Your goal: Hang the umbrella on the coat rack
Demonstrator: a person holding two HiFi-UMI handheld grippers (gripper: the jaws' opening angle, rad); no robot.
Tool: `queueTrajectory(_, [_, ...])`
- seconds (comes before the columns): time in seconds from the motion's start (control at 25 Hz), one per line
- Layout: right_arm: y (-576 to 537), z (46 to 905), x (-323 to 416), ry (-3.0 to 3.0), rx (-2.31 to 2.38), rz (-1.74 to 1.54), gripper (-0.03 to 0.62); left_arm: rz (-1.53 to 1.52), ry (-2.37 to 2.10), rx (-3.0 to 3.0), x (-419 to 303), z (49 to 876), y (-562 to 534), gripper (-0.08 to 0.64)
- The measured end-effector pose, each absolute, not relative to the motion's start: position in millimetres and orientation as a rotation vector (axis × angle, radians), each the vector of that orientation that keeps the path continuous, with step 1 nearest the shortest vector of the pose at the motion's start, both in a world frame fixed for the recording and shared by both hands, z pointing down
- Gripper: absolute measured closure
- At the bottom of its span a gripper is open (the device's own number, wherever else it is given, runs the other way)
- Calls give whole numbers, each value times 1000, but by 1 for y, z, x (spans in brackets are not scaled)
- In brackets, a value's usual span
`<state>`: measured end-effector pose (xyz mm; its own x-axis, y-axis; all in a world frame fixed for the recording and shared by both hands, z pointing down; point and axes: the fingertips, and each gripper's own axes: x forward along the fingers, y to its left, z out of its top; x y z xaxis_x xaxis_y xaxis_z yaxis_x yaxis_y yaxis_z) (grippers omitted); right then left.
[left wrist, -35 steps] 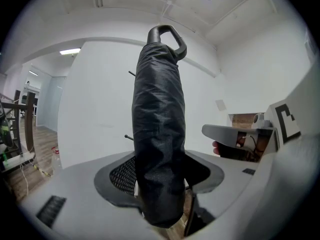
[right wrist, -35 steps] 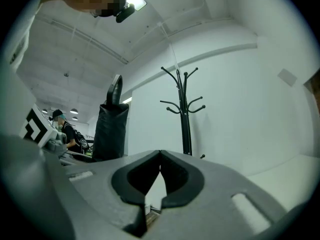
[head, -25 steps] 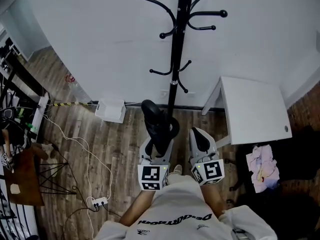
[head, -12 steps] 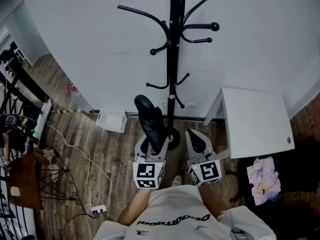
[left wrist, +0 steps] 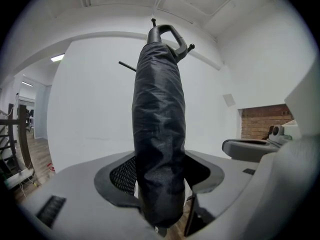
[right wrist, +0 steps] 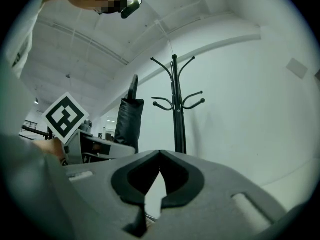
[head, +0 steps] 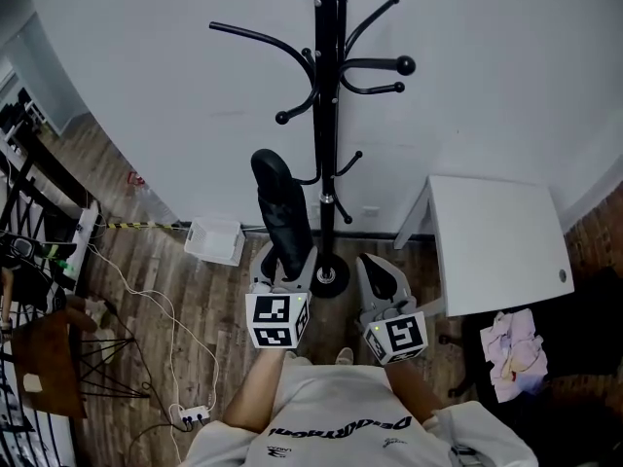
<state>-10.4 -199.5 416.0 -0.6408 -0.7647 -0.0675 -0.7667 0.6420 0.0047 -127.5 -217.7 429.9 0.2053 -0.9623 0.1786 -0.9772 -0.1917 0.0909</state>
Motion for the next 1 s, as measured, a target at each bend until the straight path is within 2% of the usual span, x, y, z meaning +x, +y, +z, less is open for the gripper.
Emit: queueTrajectory(1.0, [-231, 429, -19, 2697, -1497, 18, 595, 237, -1780, 2343, -168, 423, -324, 310])
